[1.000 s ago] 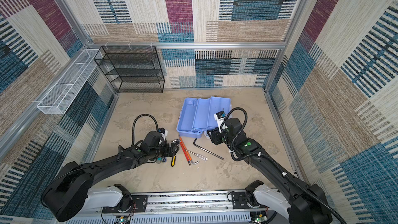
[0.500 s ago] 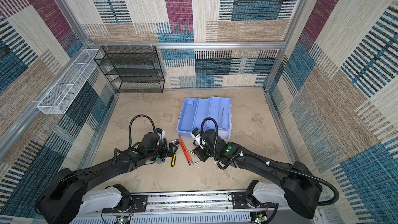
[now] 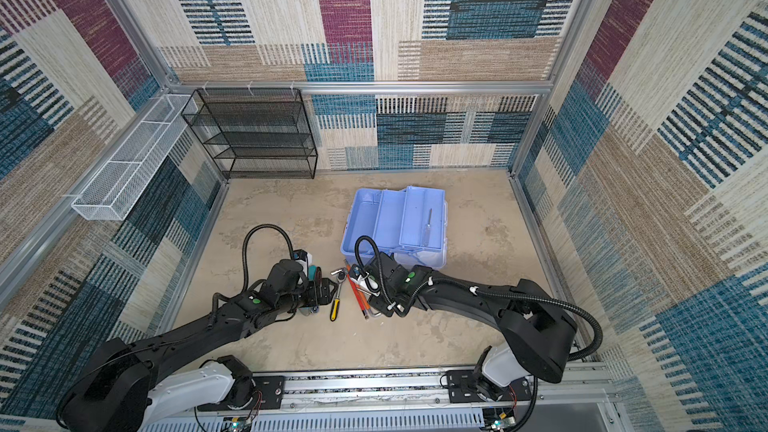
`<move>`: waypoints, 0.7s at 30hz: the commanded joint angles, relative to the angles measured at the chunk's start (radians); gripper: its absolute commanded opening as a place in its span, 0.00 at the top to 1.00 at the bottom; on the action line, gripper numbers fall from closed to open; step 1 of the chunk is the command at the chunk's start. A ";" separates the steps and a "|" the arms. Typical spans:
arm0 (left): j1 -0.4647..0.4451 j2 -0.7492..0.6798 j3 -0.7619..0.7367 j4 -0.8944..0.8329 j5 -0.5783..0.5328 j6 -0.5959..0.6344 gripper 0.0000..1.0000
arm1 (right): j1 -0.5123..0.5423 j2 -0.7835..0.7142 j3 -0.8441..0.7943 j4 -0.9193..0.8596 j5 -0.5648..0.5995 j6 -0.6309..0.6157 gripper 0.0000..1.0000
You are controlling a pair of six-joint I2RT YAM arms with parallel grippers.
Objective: Pack the tool kit
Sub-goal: 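Close the right gripper on the second clear-handled screwdriver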
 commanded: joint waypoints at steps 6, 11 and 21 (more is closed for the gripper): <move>0.002 -0.003 -0.001 -0.001 -0.014 0.014 0.00 | 0.000 0.064 -0.001 -0.017 0.044 -0.064 0.54; 0.001 -0.002 -0.001 -0.002 -0.013 0.016 0.00 | 0.000 0.091 -0.003 -0.019 0.040 -0.085 0.58; 0.000 -0.002 0.002 -0.010 -0.017 0.019 0.00 | 0.000 0.168 0.011 -0.029 0.065 -0.097 0.77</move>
